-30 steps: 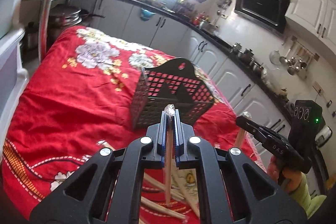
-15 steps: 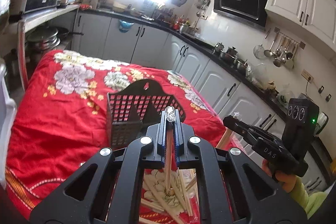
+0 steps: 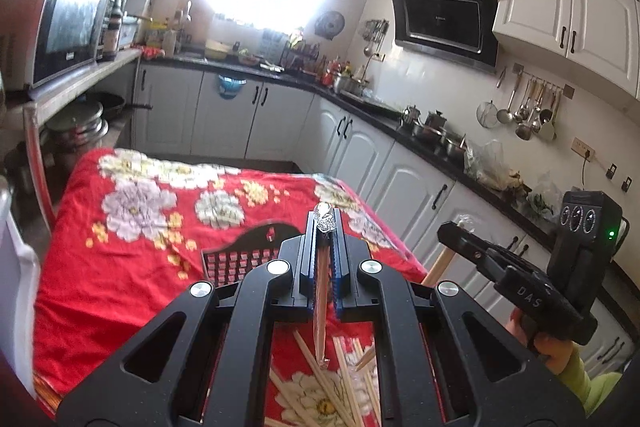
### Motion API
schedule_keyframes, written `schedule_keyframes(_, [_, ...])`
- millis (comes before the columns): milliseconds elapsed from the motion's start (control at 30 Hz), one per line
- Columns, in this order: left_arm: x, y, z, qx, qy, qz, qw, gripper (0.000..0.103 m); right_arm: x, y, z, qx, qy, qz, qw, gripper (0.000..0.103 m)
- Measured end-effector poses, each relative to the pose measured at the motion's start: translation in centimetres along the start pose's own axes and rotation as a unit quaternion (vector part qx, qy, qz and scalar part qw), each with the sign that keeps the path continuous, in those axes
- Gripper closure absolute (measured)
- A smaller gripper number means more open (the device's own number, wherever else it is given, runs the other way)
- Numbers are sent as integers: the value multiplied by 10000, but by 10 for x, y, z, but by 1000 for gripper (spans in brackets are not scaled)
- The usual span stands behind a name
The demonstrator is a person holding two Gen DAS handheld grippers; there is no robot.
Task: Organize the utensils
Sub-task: 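Lift the left tool's chopstick over the grey caddy while the right tool carries its own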
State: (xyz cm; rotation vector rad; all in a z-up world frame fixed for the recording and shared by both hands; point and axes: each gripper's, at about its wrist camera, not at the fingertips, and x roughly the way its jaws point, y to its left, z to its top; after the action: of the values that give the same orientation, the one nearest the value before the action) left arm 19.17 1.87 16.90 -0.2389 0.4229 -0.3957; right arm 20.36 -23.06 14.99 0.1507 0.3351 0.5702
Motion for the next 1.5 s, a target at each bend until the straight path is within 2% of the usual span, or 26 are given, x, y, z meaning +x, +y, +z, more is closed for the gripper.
schedule_keyframes(433, [0,17,49,-3,-443,160,9989,100,8,12,54,-246,-521,-149,9982,97])
schedule_keyframes(700, [8,28,66,129,-581,427,9973,100,22,9,73,-310,-725,-302,9964,97])
schedule_keyframes(1000, [21,44,56,108,-566,640,9963,100,40,0,74,-313,-873,-455,9946,97])
schedule_keyframes(1500, [52,61,19,76,-346,797,9962,100,79,-23,37,-119,-777,-528,9955,97])
